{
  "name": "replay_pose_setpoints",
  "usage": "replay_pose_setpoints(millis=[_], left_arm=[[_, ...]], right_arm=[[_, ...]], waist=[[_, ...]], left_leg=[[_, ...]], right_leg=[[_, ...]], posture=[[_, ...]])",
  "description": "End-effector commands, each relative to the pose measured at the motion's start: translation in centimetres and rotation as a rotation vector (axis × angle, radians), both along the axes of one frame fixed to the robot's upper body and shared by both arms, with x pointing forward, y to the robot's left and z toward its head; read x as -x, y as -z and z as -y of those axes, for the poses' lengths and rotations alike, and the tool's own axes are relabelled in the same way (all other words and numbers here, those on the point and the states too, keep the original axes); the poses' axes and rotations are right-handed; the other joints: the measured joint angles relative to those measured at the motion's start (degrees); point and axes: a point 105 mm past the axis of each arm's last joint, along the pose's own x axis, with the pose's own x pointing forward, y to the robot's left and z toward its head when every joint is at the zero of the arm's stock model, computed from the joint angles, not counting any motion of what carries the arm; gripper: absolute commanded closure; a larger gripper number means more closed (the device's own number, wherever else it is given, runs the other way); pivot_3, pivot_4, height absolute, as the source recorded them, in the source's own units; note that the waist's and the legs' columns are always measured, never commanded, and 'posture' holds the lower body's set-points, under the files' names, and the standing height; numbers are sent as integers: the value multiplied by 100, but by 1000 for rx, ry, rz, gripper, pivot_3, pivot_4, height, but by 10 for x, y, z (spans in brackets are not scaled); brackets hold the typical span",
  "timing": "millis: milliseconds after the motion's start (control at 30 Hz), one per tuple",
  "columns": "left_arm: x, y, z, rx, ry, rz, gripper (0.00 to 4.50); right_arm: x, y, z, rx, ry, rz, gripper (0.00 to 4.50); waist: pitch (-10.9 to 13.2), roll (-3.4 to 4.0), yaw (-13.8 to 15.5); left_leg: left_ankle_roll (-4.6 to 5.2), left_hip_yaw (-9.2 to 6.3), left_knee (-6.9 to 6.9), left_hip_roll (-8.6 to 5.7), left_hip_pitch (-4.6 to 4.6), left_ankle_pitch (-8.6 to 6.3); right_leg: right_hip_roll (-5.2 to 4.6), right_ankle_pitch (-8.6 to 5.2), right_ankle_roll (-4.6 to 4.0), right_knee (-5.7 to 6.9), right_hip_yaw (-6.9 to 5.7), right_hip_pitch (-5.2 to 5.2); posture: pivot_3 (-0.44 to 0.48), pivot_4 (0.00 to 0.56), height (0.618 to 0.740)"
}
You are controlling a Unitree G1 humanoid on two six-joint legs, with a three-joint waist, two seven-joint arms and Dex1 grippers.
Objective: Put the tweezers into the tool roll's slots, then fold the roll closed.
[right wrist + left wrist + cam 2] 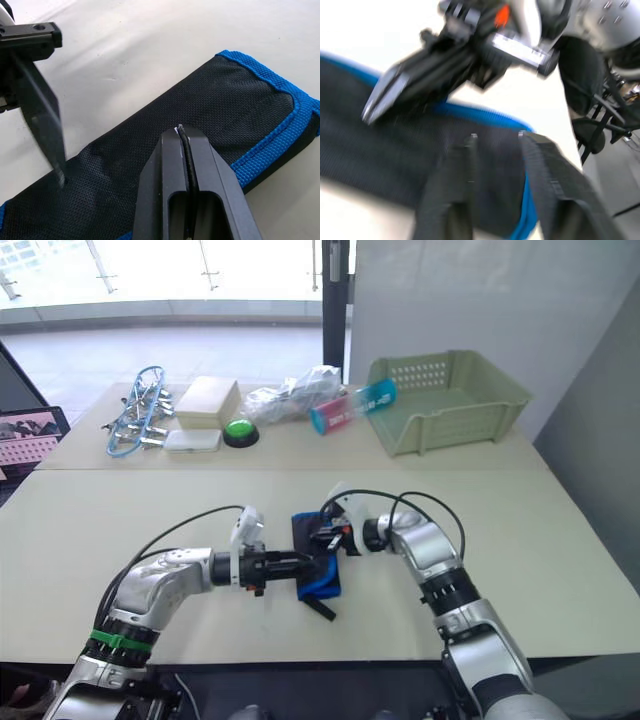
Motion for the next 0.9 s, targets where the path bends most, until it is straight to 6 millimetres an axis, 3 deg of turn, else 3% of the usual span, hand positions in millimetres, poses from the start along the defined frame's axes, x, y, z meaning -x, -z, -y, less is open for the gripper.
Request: replay_pose_setpoints(millis=[33, 167, 267, 367, 467, 600, 733, 900], left_arm=[[3, 2, 7, -10, 20, 50, 4468], [0, 29, 9, -144, 13, 93, 4468], [0, 63, 3, -287, 9, 80, 4468], [2, 81, -1, -362, 16, 72, 4468], [4, 84, -1, -368, 24, 67, 4468], [6, 84, -3, -367, 28, 63, 4468], [7, 82, -5, -363, 31, 60, 4468], [13, 78, -6, -349, 58, 50, 4468]], right_arm=[[5, 16, 5, 30, 23, -65, 4500], [6, 14, 4, 26, 17, -60, 4500], [8, 6, 0, -7, -11, -22, 4500], [11, -11, -6, -106, -42, 22, 4500], [16, -20, -8, -149, -79, 35, 4500], [15, 4, 1, -37, -45, -30, 4500], [4, 29, 5, 42, 31, -86, 4500], [-19, 27, -3, 40, 101, -87, 4500]], waist=[[0, 0, -12], [0, 0, -5], [0, 0, 0], [-1, 0, 6], [0, 0, 11], [-1, 0, 13], [-3, 4, -24], [-9, 13, -60]], left_leg=[[0, 0, -1, 0, 0, 0], [0, 0, 1, 0, -1, 0], [0, 0, 0, 0, 0, 0], [0, 0, 2, 0, 3, 0], [0, 0, 8, 0, 8, 0], [1, -1, 8, 1, 9, 0], [1, -1, 3, 1, 29, 0], [3, 2, -4, 6, 73, -1]], right_leg=[[0, 0, 0, 0, -1, -1], [0, 0, 0, 0, 0, -1], [0, 0, 0, 0, -1, -1], [0, 0, 0, 1, -1, 2], [0, 0, 0, 4, -1, 10], [0, 0, 0, 4, 0, 12], [0, 0, 0, 4, 0, 29], [1, -2, 1, 1, 2, 60]], posture=[[0, 150, 722], [0, 150, 722], [0, 150, 722], [0, 150, 722], [0, 150, 722], [0, 150, 722], [0, 150, 722], [0, 150, 722]])
